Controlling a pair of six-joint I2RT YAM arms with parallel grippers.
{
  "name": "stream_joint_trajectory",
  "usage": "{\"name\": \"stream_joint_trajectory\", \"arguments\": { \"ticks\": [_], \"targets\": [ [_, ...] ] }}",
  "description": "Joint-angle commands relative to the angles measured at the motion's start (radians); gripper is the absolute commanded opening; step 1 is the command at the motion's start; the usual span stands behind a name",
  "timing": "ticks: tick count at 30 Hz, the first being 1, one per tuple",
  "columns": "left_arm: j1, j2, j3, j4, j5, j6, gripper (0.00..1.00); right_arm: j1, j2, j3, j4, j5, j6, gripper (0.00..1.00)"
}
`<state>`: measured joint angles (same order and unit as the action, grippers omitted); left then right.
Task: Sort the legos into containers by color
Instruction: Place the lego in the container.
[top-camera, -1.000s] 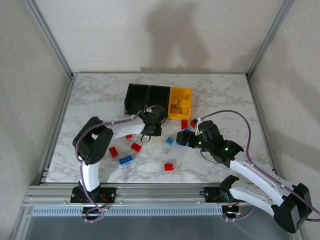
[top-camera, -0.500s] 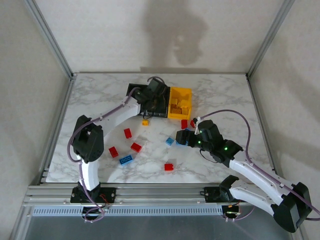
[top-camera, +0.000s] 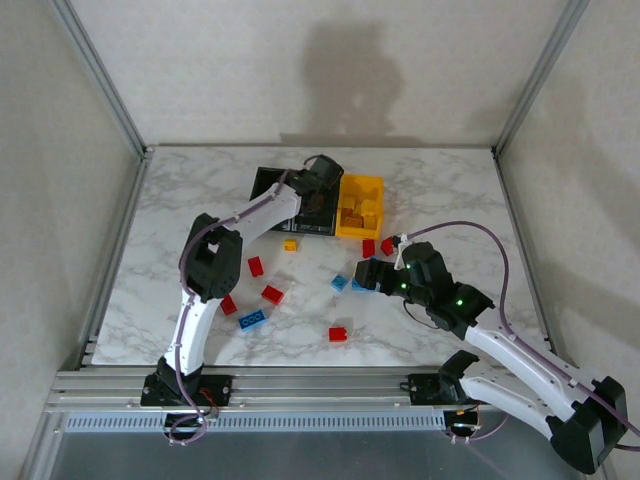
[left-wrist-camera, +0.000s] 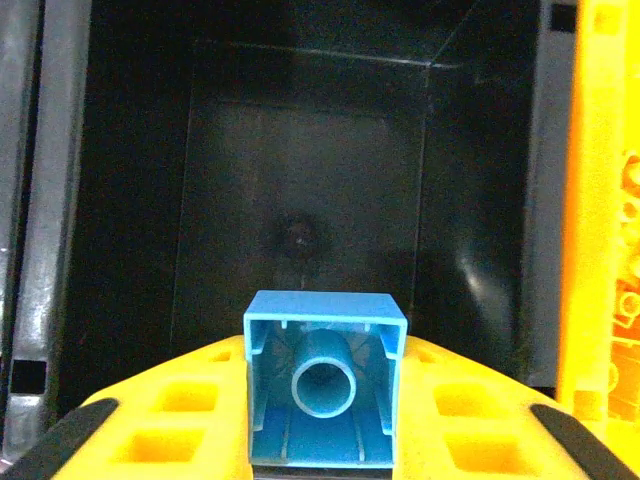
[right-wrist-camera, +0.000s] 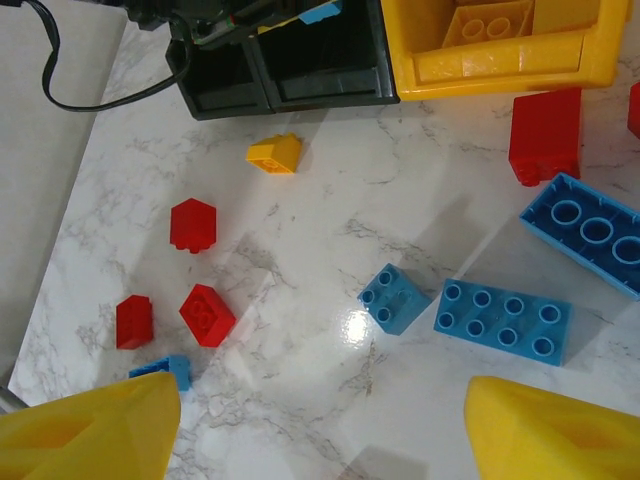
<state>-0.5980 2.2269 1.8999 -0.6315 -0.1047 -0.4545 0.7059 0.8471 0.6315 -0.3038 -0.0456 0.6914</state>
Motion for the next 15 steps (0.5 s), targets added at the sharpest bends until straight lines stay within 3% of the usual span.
{"name": "stream_joint_trajectory", "arguments": {
  "ticks": [1,4,8,15],
  "targets": [
    [0.009,0.002,0.021,-0.031,-0.019,-0.001,0.36,0.009,-0.011,-0.015,-0.012,0.024,0.003,0.75],
    [0.007,-0.005,0.018,-0.029,-0.015,-0.005,0.47,0.009,-0.008,-0.012,-0.012,0.025,0.001,0.75],
    [0.006,-0.033,0.013,-0.023,-0.003,-0.003,0.52,0.009,-0.004,-0.009,-0.012,0.028,-0.001,0.75],
    [-0.015,-0.193,-0.091,0.001,0.0,-0.004,0.54,0.009,-0.001,0.0,-0.011,0.021,-0.017,0.75]
  ]
}}
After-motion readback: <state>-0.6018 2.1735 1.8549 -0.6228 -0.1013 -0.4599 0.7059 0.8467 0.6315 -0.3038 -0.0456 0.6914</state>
